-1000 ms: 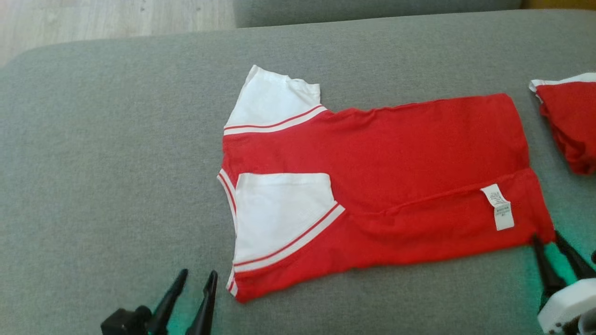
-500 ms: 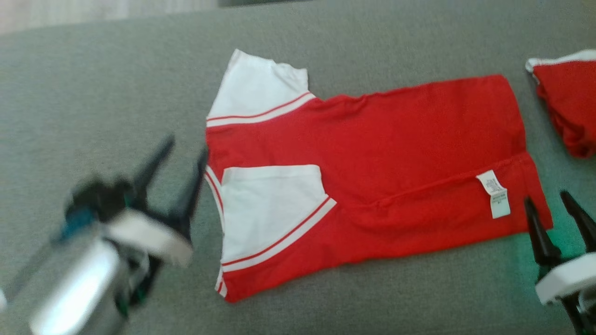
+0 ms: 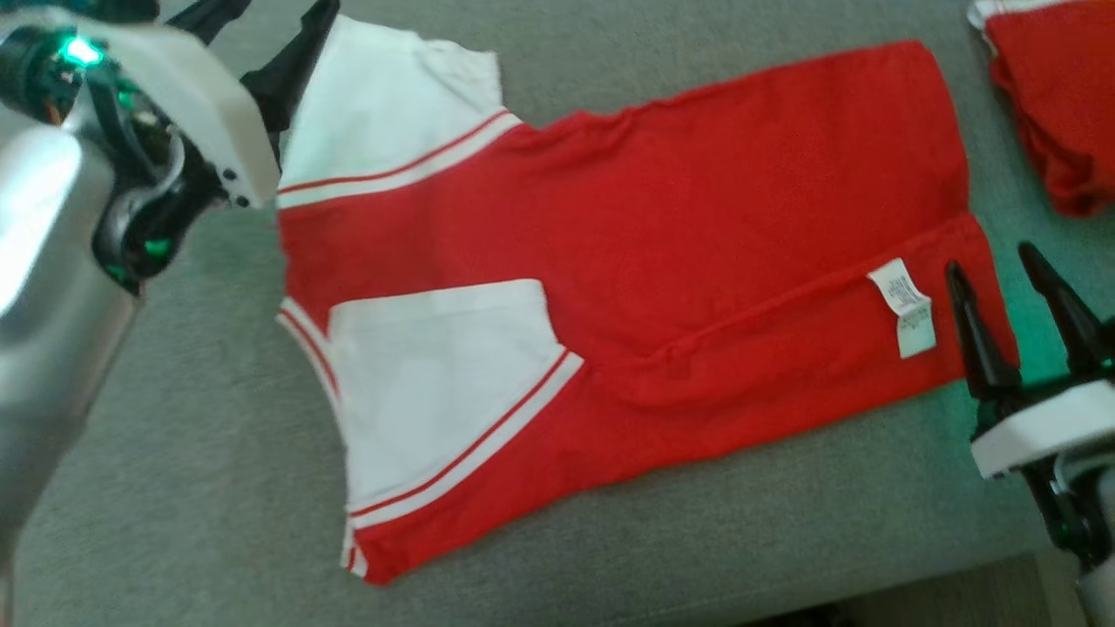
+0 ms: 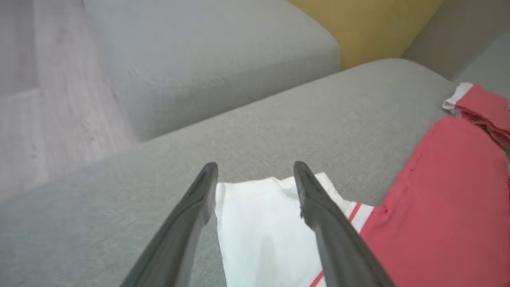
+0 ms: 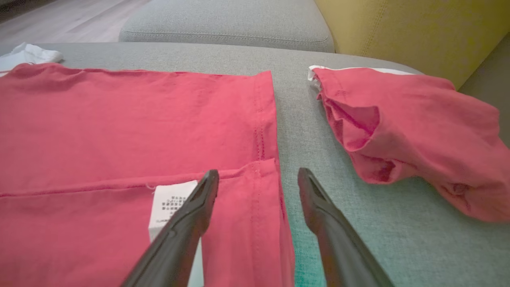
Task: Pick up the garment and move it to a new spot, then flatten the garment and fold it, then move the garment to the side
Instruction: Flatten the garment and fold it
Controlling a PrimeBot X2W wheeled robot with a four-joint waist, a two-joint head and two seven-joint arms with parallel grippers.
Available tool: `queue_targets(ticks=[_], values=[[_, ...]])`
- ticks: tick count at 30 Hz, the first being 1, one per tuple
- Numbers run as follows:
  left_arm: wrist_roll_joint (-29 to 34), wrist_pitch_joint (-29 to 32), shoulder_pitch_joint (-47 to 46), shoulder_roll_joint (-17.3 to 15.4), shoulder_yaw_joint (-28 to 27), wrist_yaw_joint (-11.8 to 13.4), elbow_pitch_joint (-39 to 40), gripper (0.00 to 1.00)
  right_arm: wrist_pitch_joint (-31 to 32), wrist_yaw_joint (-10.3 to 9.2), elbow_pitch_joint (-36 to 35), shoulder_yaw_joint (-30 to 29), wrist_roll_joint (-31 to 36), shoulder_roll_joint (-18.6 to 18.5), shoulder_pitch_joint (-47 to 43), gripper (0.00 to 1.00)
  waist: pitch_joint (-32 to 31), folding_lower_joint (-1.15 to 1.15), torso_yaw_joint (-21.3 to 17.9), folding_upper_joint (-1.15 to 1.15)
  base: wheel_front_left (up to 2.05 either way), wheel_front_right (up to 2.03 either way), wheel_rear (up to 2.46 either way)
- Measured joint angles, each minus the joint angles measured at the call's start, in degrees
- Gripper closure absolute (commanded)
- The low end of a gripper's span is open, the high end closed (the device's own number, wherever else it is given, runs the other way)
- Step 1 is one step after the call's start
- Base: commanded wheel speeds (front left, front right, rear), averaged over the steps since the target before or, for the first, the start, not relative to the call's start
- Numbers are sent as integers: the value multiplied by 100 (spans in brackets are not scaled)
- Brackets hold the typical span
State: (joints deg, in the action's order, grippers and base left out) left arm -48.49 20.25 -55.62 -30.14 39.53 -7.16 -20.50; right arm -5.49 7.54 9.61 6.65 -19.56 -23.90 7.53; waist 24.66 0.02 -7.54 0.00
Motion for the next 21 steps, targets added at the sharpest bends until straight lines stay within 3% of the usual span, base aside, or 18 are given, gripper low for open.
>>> queue_targets(ticks=[6, 11, 21], values=[[-397, 586, -548, -354, 569, -43, -433, 0, -60, -1, 82, 155, 49, 102, 243, 0, 392, -1, -287, 0, 0, 0, 0], [-397, 581, -801, -556, 903, -42, -857, 0, -167, 0, 247, 258, 49, 171, 416, 0, 598, 0, -504, 0, 0, 0, 0], [-617, 271, -1048, -592, 1514, -43, -1067, 0, -267, 0, 452, 324, 48, 176, 483, 0, 701, -2, -630, 0, 0, 0, 0]])
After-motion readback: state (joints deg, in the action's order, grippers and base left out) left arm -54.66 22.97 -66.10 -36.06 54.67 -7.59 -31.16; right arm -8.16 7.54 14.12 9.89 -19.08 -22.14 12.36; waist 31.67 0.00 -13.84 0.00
